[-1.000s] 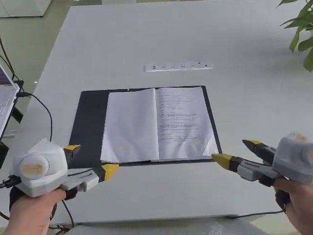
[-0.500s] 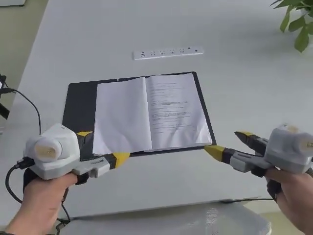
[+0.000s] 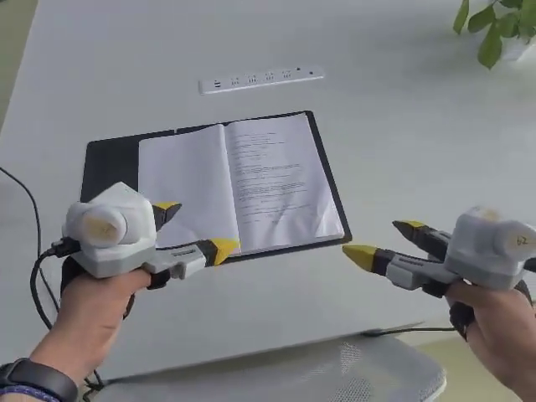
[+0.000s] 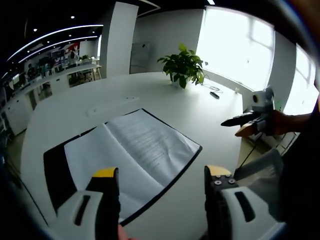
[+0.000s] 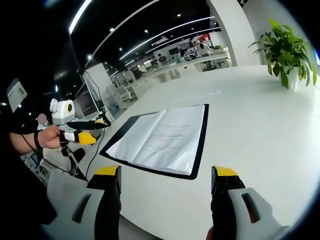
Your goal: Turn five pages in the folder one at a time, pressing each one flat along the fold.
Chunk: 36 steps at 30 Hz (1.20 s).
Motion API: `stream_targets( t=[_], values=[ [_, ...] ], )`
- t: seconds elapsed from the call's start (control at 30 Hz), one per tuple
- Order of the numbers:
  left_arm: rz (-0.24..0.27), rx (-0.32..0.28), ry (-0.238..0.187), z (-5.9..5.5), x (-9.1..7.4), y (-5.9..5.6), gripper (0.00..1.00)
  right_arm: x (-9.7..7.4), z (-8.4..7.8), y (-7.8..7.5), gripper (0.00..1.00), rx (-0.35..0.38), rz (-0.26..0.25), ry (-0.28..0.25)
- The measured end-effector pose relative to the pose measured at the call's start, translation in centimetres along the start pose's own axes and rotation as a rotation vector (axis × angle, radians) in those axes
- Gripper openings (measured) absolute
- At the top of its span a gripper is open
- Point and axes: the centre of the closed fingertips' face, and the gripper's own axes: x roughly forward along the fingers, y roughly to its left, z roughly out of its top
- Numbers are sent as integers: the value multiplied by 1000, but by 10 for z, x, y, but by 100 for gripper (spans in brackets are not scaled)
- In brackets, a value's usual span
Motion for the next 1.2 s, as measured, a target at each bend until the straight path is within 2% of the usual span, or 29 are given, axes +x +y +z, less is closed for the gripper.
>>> stream_targets(
  t=[0.27,0.37,0.73,0.87,1.07,1.2],
  values=[
    [-51,35,11,14,32,-15,69,-1,-10,0,73,8,7,24],
    [-72,45,14,18,42,-22,69,-1,-9,-2,72,14,7,21],
    [-147,90,50,20,92,-44,66,-1,-3,-7,71,25,8,13],
    [-153,115,62,21,106,-49,66,-2,-4,-8,71,27,10,14],
    [-156,118,73,23,133,-56,66,-3,-5,-13,71,36,8,14],
    [-146,119,53,28,148,-60,66,-2,-4,-18,71,47,4,8]
  ],
)
